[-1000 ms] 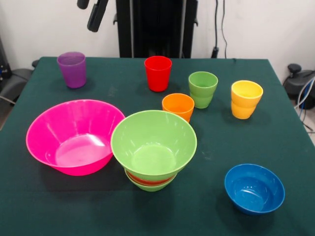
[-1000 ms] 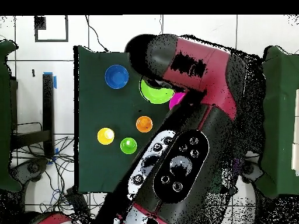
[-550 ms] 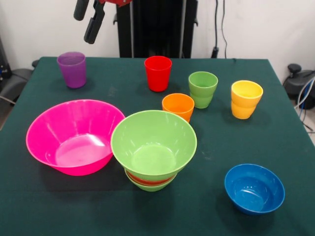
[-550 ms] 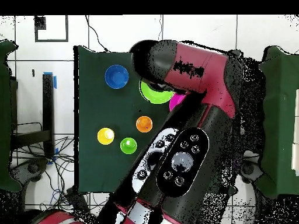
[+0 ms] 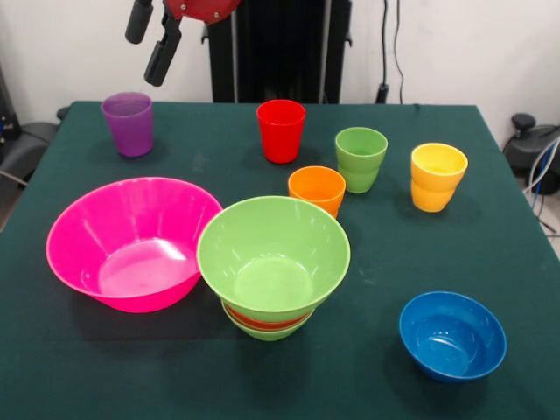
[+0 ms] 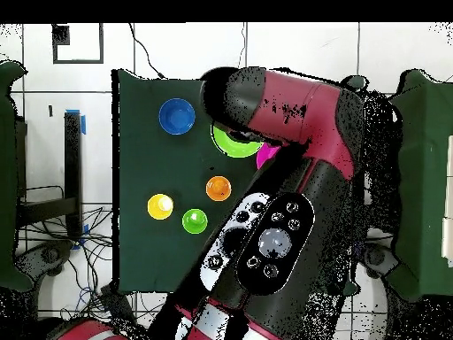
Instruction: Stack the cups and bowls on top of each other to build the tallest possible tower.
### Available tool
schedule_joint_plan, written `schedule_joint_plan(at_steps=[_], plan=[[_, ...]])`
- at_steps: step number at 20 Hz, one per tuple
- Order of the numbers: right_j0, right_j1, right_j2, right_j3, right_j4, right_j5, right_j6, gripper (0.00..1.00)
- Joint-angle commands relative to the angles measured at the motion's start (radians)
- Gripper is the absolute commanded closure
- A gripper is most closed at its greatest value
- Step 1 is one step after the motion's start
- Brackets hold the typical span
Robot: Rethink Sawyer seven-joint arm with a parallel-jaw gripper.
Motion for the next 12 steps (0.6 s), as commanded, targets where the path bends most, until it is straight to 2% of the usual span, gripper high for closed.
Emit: schedule_joint_plan(at_steps=[1, 6, 12], plan=[[-0.012, 0.056, 0.162, 0.105, -0.078, -0.052, -0.125, 0.00], [-0.017, 0.055, 0.168, 0.108, -0.095, -0.059, -0.127, 0.00], [-0.033, 0.067, 0.199, 0.083, -0.080, -0.030, -0.115, 0.00]])
